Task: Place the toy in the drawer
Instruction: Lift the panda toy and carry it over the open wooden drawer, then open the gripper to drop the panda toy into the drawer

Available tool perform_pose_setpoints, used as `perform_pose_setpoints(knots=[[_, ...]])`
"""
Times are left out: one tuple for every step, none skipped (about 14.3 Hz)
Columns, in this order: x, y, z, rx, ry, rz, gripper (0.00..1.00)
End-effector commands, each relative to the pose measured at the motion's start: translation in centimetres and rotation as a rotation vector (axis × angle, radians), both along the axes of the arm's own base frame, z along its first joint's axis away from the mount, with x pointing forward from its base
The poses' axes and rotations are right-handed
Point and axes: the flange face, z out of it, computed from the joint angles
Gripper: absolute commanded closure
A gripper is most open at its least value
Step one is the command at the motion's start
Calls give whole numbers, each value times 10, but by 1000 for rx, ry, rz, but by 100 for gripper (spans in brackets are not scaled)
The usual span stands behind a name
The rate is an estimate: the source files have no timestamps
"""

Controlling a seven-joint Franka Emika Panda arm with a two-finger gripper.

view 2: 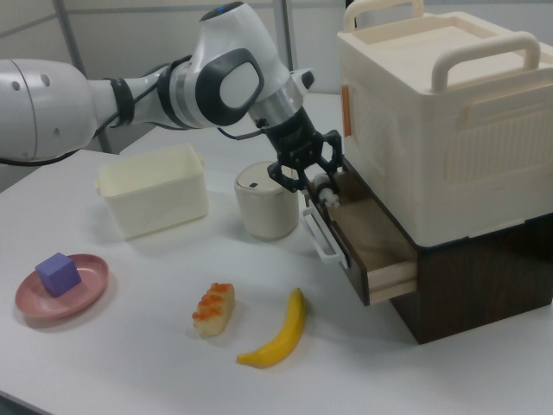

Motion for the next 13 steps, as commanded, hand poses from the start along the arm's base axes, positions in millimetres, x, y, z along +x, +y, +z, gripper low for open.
perform_pose_setpoints(knots=[[1,-11,2,-26,-18,11,61],[0,-15,0,-25,-15,6,49],[0,-19,0,-26,-21,2,30],[1,-19,2,-31,-39,6,26],[3,-18,3,-32,-53,9,16],[3,-18,5,-31,-58,6,12],[3,-15,5,-28,-60,5,11],[5,-11,5,-25,-61,8,9],[6,-5,6,-19,-65,11,9],[8,3,6,-7,-71,-4,9],[12,17,5,7,-80,-19,8],[15,34,3,28,-90,-52,6],[17,45,3,49,-109,-103,0]])
